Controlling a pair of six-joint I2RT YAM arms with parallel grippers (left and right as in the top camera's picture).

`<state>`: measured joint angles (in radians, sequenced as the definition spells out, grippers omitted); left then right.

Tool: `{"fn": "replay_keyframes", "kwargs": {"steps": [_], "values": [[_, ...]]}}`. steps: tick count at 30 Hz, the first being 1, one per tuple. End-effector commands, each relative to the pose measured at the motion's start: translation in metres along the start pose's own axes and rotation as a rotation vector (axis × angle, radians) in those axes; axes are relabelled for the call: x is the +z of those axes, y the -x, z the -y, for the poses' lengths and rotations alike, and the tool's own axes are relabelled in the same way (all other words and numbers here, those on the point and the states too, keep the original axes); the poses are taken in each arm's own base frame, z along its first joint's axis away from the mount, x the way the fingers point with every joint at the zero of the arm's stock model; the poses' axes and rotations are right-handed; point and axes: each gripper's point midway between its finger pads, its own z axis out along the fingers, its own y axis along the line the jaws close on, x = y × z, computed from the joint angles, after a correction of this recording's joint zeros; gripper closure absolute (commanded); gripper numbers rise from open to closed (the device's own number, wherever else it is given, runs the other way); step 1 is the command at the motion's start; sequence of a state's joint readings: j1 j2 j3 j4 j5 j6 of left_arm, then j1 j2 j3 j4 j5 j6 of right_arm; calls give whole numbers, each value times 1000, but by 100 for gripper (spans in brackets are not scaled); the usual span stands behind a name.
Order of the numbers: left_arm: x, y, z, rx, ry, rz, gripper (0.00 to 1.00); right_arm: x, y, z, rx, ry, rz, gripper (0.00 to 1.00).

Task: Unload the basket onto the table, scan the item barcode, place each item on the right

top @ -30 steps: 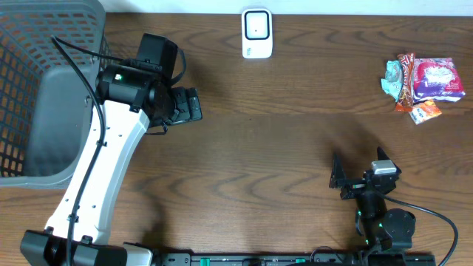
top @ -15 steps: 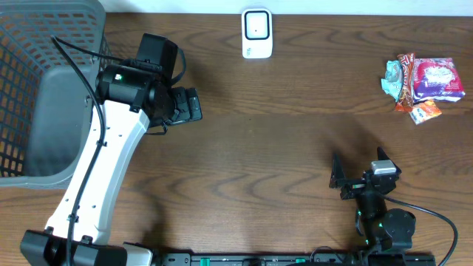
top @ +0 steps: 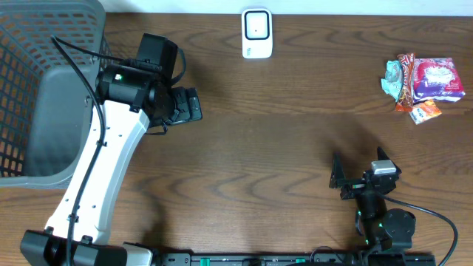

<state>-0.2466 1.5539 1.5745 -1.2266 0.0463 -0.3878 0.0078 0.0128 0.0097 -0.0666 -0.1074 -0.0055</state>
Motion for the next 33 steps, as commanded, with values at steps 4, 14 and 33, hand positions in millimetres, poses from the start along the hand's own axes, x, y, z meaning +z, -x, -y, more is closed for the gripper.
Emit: {"fn": "replay_keyframes", "kwargs": {"steps": [4, 14, 33], "values": [[3, -1, -2, 10, 15, -9, 2, 0, -1, 4, -10, -18, 2, 1], [3, -1, -2, 10, 15, -9, 2, 0, -1, 4, -10, -18, 2, 1], [2, 0, -6, 11, 35, 3, 2, 0, -1, 4, -10, -18, 2, 1]]}}
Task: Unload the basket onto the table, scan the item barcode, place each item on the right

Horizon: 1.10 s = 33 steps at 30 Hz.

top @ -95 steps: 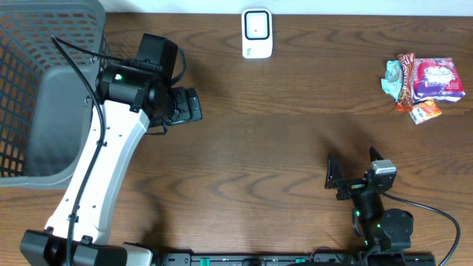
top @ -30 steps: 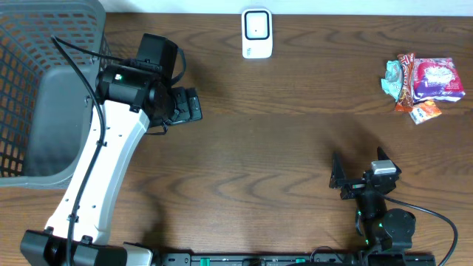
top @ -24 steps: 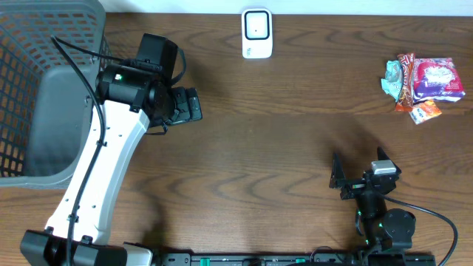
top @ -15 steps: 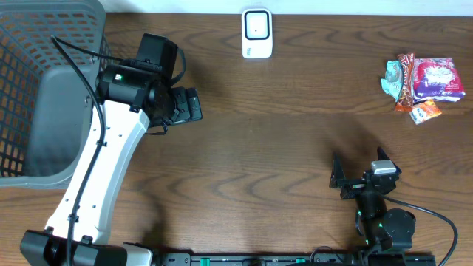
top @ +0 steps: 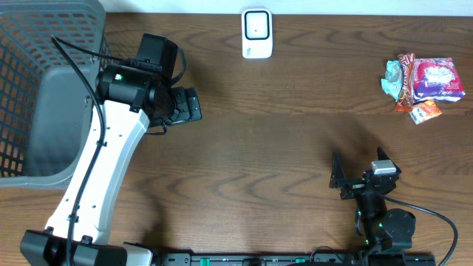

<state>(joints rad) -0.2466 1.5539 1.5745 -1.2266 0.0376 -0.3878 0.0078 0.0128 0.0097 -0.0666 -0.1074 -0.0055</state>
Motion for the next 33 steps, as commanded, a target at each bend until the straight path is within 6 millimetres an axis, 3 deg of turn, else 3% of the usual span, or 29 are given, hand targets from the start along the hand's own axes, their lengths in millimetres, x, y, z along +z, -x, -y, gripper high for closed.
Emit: {"fn": "replay_keyframes", "kwargs": {"steps": [1, 11, 17, 24, 33], "values": [[1, -1, -5, 10, 26, 0, 2, 0, -1, 4, -10, -18, 2, 1], [-11, -6, -8, 9, 5, 51, 2, 0, -1, 4, -10, -18, 2, 1], [-8, -8, -9, 5, -53, 169, 2, 0, -1, 4, -10, -18, 2, 1], [-4, -21, -14, -1, -150, 360, 2, 0, -1, 4, -10, -18, 1, 1], [-23, -52, -36, -28, -286, 669, 2, 0, -1, 4, -10, -18, 1, 1]]}}
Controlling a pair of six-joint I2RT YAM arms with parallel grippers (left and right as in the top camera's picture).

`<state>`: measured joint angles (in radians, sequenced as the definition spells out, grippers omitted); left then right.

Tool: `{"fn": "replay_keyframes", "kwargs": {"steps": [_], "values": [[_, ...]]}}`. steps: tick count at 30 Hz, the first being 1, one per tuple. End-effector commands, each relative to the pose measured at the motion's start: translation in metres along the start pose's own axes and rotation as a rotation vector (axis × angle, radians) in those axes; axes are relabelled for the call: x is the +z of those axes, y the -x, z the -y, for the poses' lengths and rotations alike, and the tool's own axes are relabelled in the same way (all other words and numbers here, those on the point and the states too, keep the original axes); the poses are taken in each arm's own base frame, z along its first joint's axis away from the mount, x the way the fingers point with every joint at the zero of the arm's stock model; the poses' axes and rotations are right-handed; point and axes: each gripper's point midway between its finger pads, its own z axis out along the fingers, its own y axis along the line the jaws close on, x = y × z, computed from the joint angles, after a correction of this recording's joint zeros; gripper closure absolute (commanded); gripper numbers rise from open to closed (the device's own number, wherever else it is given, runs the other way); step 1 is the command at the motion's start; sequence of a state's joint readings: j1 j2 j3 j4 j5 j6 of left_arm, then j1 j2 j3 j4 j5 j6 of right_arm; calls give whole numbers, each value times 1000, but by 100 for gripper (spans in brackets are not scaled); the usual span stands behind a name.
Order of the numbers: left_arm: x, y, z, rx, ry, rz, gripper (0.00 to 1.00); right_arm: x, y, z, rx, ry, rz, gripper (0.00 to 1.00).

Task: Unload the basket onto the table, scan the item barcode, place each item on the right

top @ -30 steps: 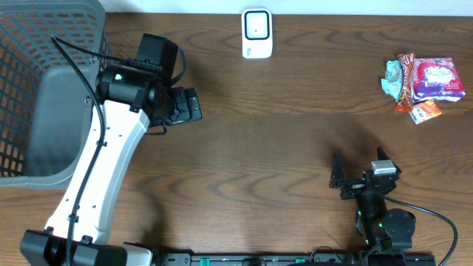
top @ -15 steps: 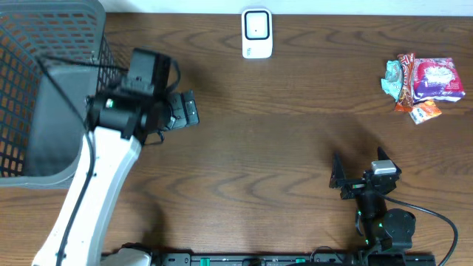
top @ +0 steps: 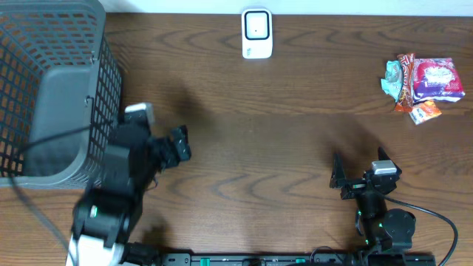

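The white barcode scanner point(top: 257, 33) stands at the table's far edge, in the middle. A pile of snack packets point(top: 423, 83) lies at the far right: a purple one, a teal one and small orange ones. My left gripper point(top: 180, 143) hangs low at the left, just beside the basket, with its fingers apart and nothing between them; the arm looks blurred. At the near right, my right gripper point(top: 359, 170) stands open and empty, far from the packets.
A grey wire basket point(top: 52, 89) fills the far left corner, its wall close to the left arm. The brown wooden table point(top: 281, 140) carries nothing else between the scanner, the packets and the two arms.
The left arm has pulled back toward the near edge: its gripper was at mid-depth, right of the basket's top, and is now lower and nearer the arm's base. The right arm has not moved.
At both earlier moments the left arm was stretched out beside the basket with its gripper pointing right, unmoved between them. Now it is folded back near its base. The right arm, the scanner and the snack packets have stayed where they were throughout.
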<state>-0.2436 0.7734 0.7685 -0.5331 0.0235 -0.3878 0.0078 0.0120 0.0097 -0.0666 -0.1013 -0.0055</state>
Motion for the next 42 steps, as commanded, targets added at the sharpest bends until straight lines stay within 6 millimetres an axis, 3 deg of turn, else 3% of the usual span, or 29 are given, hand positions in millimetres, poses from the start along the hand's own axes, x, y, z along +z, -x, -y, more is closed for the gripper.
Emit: {"fn": "replay_keyframes", "kwargs": {"steps": [1, 23, 30, 37, 42], "values": [[-16, -8, -13, -7, -11, 92, 2, 0, -1, 3, -10, -12, 1, 1], [-52, -19, -38, -51, 2, 227, 2, 0, -1, 3, -10, -12, 1, 1], [-45, -27, -49, -66, 14, 269, 2, 0, -1, 3, -10, -12, 1, 1], [-38, -21, -38, -15, -92, 384, 2, 0, -1, 3, -10, -12, 1, 1], [-31, -20, -41, 12, -105, 448, 2, 0, -1, 3, -10, -12, 1, 1]]}}
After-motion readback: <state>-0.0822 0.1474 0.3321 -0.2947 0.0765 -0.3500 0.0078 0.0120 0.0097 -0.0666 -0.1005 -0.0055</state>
